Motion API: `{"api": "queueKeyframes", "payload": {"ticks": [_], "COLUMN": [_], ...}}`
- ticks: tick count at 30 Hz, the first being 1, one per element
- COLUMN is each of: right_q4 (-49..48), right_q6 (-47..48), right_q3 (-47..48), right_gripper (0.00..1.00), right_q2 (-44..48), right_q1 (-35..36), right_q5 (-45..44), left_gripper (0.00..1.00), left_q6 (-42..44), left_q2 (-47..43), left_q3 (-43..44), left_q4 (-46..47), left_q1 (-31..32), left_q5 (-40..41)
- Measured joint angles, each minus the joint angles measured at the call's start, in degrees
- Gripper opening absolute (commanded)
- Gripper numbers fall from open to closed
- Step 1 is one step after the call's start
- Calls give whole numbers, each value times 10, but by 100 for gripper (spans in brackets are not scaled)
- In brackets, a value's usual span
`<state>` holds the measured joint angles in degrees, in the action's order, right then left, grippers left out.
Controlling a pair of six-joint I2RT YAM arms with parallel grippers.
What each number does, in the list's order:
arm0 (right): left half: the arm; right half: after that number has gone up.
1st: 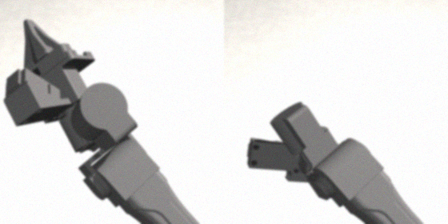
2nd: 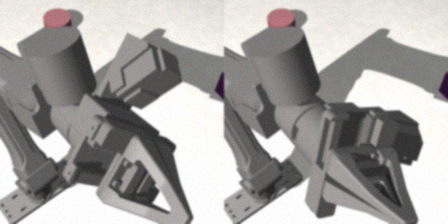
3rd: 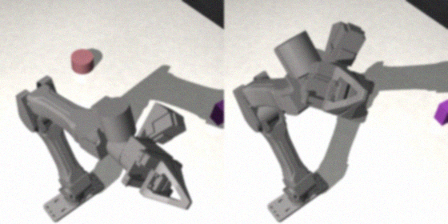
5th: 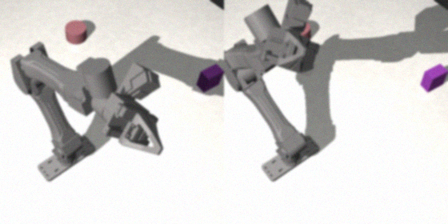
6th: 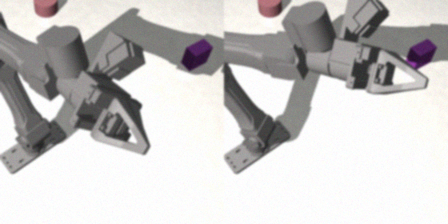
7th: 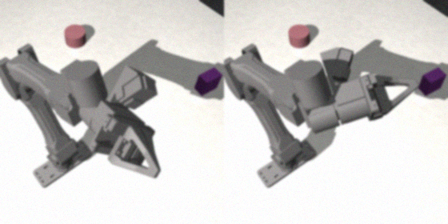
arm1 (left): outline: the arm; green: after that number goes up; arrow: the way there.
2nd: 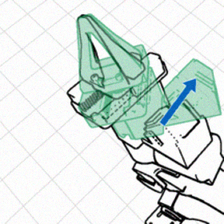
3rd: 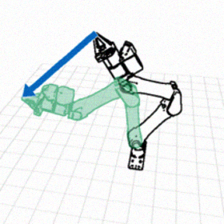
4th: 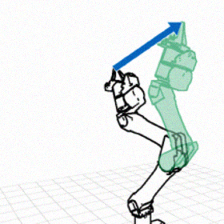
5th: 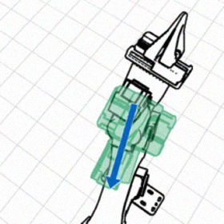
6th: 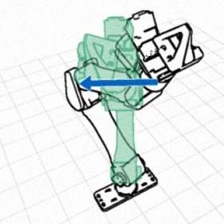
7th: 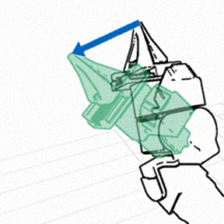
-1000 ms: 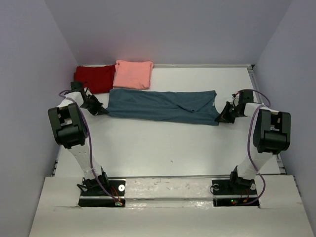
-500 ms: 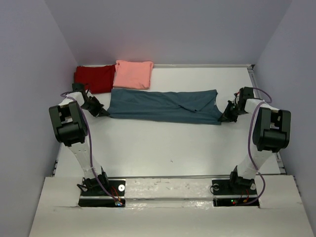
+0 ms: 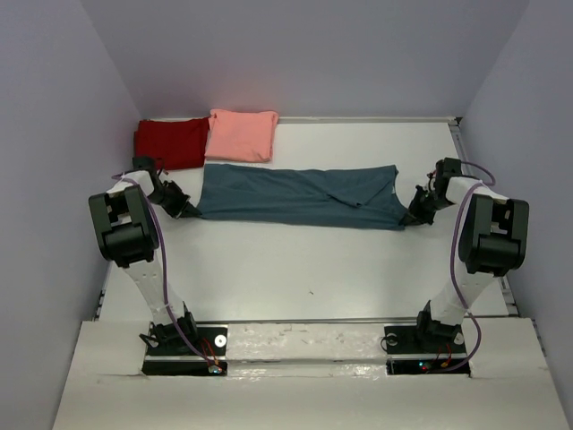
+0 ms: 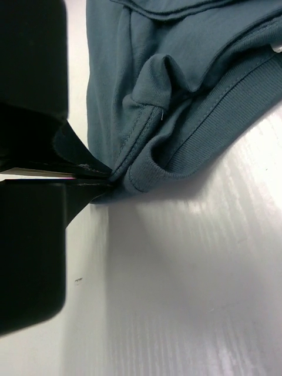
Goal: Fold and stack the t-shirts
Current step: Fold the other side of the tshirt into a rectangle
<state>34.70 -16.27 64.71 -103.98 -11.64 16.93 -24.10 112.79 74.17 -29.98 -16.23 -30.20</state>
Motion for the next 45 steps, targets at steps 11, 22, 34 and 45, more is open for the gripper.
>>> {"api": "queueKeyframes", "payload": {"ticks": [11, 22, 34, 45], "right_q4": [75, 131, 174, 217], "right_q6": [-6, -11, -29, -30], "right_q3": [0, -44, -44, 21], "right_gripper": [0, 0, 82, 84], "right_q2": [4, 62, 65, 65], "right_q1": [0, -4, -5, -8], "right_q5": [-16, -46, -82, -128], "left_gripper": [0, 0, 57, 71], "left_q6": [0, 11, 21, 26], "left_q2": [-63, -85, -88, -89], "left_q3": [-39, -92, -93, -89], "left_q4": [-50, -76, -89, -92], "left_q1": [0, 0, 0, -8], "left_q5": [34, 51, 61, 71]}}
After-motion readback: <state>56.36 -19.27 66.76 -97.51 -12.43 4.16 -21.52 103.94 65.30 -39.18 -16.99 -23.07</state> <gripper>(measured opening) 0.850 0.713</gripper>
